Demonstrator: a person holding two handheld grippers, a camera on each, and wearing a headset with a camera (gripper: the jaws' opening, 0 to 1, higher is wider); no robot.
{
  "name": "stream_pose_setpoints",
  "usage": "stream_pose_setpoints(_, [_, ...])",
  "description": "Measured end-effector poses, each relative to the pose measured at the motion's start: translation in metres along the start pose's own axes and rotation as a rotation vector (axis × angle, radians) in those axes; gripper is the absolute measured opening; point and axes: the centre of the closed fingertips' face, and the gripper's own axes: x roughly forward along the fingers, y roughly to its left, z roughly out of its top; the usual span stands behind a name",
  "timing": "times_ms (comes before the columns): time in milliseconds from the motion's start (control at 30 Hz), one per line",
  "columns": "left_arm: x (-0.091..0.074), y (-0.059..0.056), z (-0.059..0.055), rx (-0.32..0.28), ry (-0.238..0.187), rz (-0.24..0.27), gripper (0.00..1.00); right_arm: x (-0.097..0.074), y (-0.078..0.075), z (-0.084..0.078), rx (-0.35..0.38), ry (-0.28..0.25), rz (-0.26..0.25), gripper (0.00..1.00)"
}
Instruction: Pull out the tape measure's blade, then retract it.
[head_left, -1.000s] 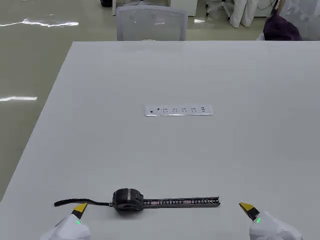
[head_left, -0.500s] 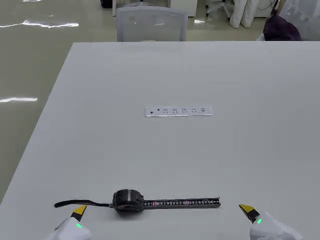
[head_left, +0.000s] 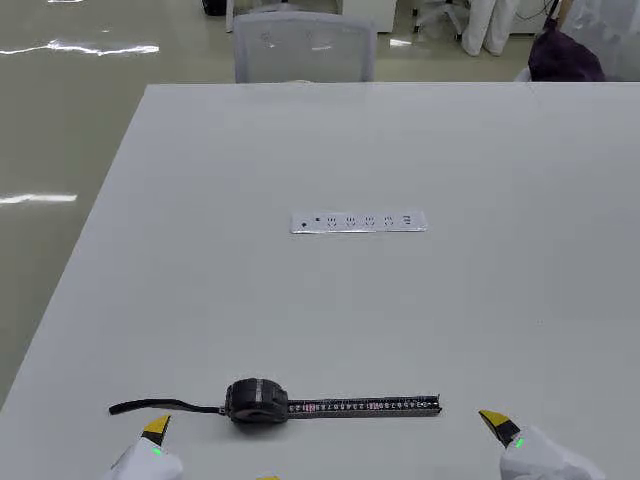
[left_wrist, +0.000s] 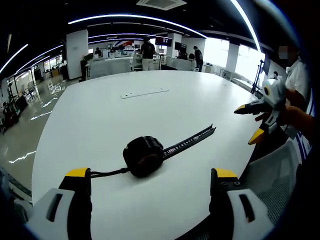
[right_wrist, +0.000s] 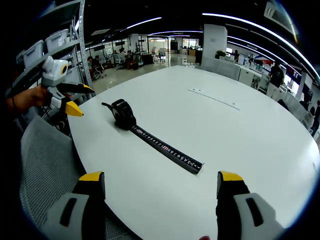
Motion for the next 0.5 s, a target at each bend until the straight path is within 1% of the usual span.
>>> stream_pose_setpoints(100, [0.001,0.001,-0.001,-0.009,0.009,0.01,0.99,0.0,0.0,0.0,-0.001,0.0,0.002,0.94])
stream_pose_setpoints(200, [0.003,0.002,-0.001,-0.027,0.009,0.023,0.99,0.001,-0.001,-0.001,0.001,0.001,0.003,0.93])
stream_pose_setpoints(333, [0.008,0.001,-0.001,-0.055,0.011,0.031,0.99,0.002,-0.002,0.0,0.001,-0.002,0.006,0.93])
stream_pose_setpoints(500, [0.016,-0.003,0.001,-0.051,0.01,0.041,0.99,0.005,-0.002,-0.002,-0.003,0.001,0.016,0.91])
